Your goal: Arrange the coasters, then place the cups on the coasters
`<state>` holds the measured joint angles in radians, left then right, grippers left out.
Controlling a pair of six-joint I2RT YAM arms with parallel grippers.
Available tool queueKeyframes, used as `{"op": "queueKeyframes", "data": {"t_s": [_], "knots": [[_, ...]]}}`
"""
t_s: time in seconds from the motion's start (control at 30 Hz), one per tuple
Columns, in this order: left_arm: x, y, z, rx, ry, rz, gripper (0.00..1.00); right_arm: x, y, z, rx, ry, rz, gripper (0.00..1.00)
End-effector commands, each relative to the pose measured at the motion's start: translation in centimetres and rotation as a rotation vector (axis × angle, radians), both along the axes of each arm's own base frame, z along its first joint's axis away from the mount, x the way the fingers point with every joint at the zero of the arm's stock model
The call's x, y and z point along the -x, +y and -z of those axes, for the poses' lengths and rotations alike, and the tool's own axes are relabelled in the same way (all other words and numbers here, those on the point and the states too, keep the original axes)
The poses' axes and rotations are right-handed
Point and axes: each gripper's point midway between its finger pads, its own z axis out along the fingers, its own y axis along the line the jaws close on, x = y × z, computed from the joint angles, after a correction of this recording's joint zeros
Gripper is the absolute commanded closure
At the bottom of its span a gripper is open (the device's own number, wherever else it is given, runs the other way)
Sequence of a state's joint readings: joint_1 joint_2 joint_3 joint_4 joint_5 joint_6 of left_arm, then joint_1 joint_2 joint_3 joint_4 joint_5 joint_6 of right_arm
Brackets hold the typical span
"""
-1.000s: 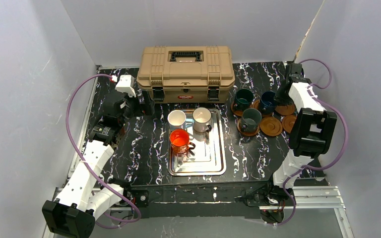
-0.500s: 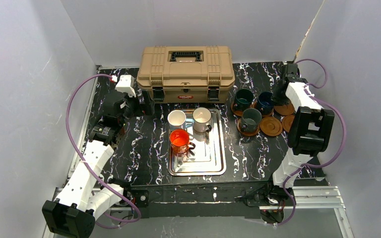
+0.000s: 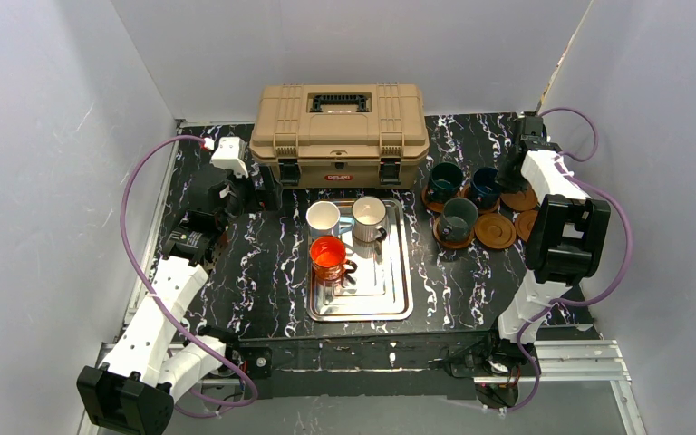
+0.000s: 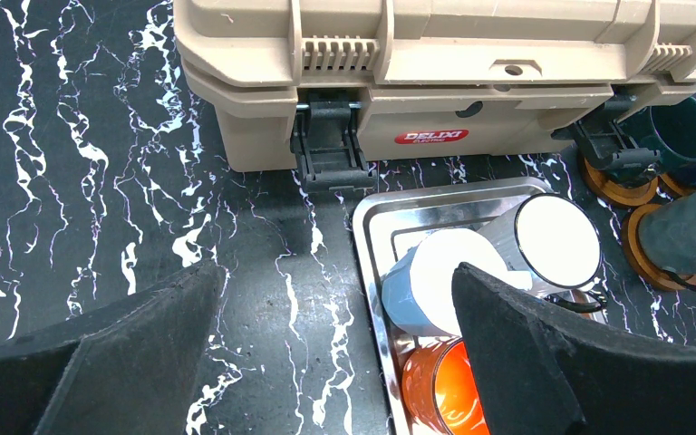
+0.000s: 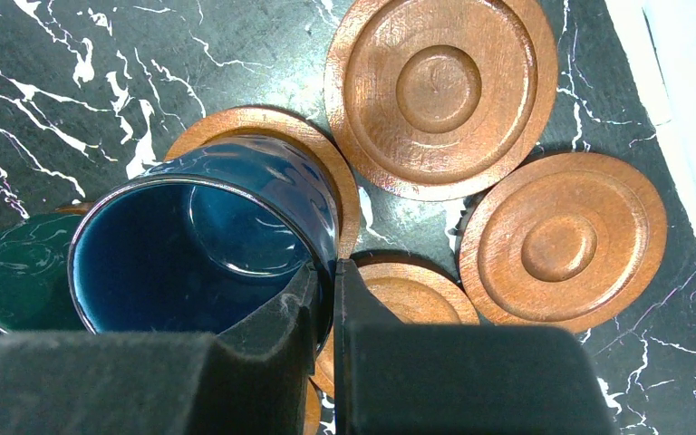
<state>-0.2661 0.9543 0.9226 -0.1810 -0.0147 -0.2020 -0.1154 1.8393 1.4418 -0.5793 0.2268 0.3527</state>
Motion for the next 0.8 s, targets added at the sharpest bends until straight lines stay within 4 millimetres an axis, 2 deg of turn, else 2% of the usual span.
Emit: {"op": "queueKeyframes", "data": {"t_s": [0.0,0.3,0.4,0.6,0.77], "knots": [[0.2,-0.1,-0.3,0.000,-0.012,0.011,0.02,-0.9,-0.4,-0.4,0.020,-0.036,0.022,0.90],[0.3,-0.1,-0.2,-0.002,-0.010,0.011,0.02,-1.0,-0.2,-0.6,0.009,-0.042,0.018,0.77],[0.2,-0.1,-0.2,-0.001,-0.010,0.010,0.02,-1.0,-0.2,-0.7,0.010,-0.044,0.018,0.71],[0.2,-0.1,-0.2,-0.001,-0.011,0.010,0.02,-1.1,-0.2,-1.1,0.006,-0.054,0.016,0.67],[0.2,-0.1,-0.2,-0.002,-0.010,0.010,0.02,-1.1,-0.1,-1.5,0.003,-0.063,0.012,0.57]]}}
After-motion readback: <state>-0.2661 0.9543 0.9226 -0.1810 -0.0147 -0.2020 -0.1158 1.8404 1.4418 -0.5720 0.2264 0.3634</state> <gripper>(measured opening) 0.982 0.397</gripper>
